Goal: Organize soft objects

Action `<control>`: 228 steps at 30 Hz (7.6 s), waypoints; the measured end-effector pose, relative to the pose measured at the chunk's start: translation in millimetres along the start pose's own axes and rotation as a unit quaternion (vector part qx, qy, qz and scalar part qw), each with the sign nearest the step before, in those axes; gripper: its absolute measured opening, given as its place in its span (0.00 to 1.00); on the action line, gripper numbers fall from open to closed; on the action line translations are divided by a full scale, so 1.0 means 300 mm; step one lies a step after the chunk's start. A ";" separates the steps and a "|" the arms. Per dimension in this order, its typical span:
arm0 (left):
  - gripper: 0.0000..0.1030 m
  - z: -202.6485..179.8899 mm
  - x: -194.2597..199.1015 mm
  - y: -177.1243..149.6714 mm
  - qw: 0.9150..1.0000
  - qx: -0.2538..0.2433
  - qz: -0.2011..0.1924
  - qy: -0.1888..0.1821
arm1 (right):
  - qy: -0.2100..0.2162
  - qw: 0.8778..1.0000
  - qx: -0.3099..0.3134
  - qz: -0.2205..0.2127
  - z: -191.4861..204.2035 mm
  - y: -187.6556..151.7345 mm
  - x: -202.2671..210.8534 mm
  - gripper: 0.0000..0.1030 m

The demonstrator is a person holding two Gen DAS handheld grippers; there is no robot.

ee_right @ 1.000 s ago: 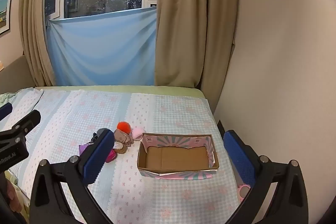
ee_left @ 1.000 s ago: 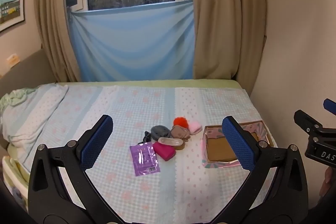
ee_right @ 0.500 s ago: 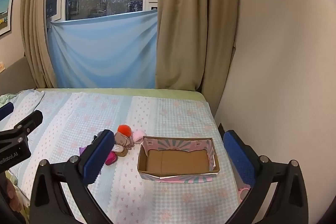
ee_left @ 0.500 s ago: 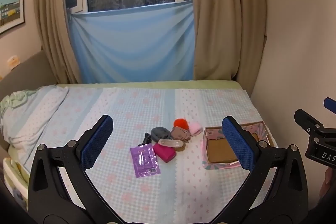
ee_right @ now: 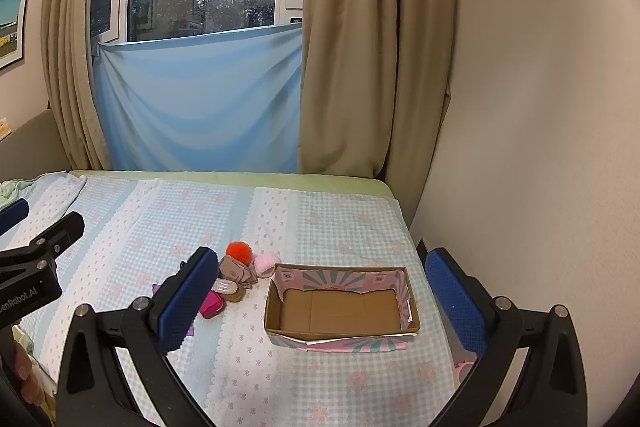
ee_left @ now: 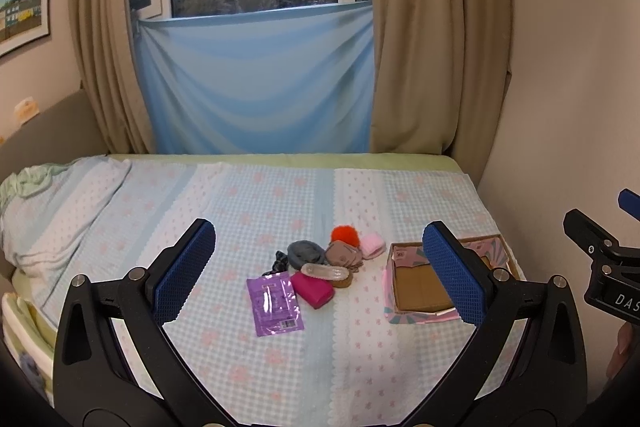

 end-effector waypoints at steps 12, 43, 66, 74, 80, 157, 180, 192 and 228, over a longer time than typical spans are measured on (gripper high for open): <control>1.00 0.008 -0.002 0.003 1.000 0.000 0.002 0.001 | 0.005 1.000 -0.001 -0.001 0.015 -0.005 -0.005 1.00; 1.00 0.019 -0.020 -0.006 1.000 0.002 0.007 0.002 | 0.008 1.000 0.000 -0.001 0.039 -0.008 -0.006 1.00; 1.00 0.026 -0.028 -0.002 1.000 -0.006 -0.004 0.010 | 0.008 1.000 -0.011 -0.012 0.041 -0.012 0.001 1.00; 1.00 0.048 -0.069 -0.010 1.000 -0.006 0.028 0.004 | 0.008 1.000 -0.015 -0.004 0.044 0.010 -0.035 1.00; 1.00 0.104 -0.186 -0.066 0.996 0.042 0.071 0.013 | 0.026 1.000 0.014 0.004 0.085 0.026 -0.130 1.00; 0.10 0.704 -1.290 -0.880 0.934 0.174 0.289 0.122 | 0.232 0.893 0.167 0.349 0.872 -0.631 -1.332 0.34; 0.03 0.633 -1.073 -0.724 0.962 0.134 0.209 0.116 | 0.242 0.919 0.129 0.281 0.730 -0.505 -1.070 0.34; 0.03 0.593 -0.968 -0.681 0.966 0.159 0.184 0.089 | 0.237 0.925 0.114 0.274 0.662 -0.486 -0.984 0.34; 0.66 0.644 -1.364 -0.987 0.935 0.198 0.272 0.111 | 0.234 0.921 0.124 0.287 0.702 -0.581 -1.141 0.34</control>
Point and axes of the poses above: each gripper's, at about its wrist camera, not at the fingertips, and x roughly against the way its jaws point, z to its left, y to its top, the point moved 3 cm from there along -x, roughly the way its jaws point, and after that the axes turned 11 degrees about -y, right-handed, at the moved point
